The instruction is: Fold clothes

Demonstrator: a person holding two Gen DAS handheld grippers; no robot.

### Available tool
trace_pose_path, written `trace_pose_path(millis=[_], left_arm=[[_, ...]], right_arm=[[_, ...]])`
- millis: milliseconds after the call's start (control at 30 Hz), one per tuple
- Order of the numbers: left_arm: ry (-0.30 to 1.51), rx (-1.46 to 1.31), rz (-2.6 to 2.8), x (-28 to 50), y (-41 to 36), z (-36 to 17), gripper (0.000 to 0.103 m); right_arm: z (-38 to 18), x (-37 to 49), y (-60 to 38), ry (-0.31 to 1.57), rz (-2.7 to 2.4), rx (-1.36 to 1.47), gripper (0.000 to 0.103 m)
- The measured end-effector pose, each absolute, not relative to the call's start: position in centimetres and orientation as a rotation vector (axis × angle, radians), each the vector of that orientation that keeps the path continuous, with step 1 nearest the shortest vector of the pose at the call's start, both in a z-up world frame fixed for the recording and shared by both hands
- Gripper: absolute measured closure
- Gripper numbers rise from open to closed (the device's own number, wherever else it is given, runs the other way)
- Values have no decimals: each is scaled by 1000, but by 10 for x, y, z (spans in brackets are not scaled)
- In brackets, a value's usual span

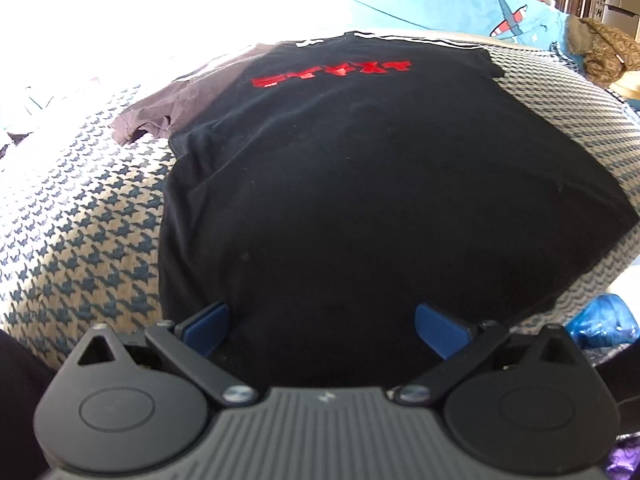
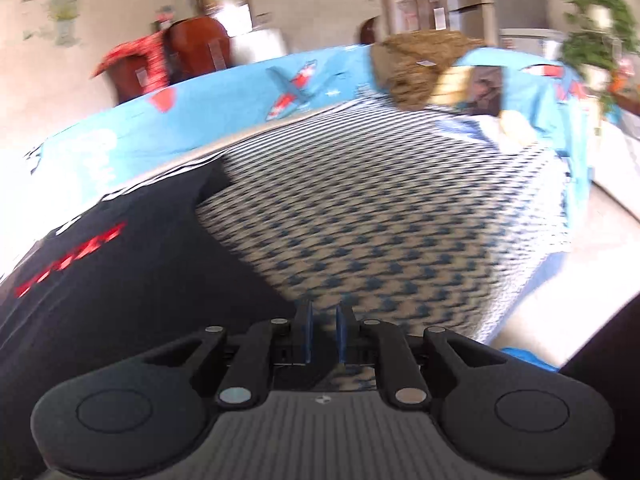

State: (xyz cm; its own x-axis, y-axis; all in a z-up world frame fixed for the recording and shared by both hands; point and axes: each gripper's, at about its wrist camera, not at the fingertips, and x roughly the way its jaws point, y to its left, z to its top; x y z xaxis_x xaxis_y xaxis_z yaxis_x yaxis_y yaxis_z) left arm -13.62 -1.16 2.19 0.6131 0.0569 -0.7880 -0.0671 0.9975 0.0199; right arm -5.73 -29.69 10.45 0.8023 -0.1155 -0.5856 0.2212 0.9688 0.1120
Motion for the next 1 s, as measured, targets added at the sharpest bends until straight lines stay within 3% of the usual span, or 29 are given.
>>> trace_pose_path(millis=[1000], left_arm=[[886, -159, 324, -43, 87, 47, 0]], right_arm=[[96, -44, -184, 721, 260, 15, 81]])
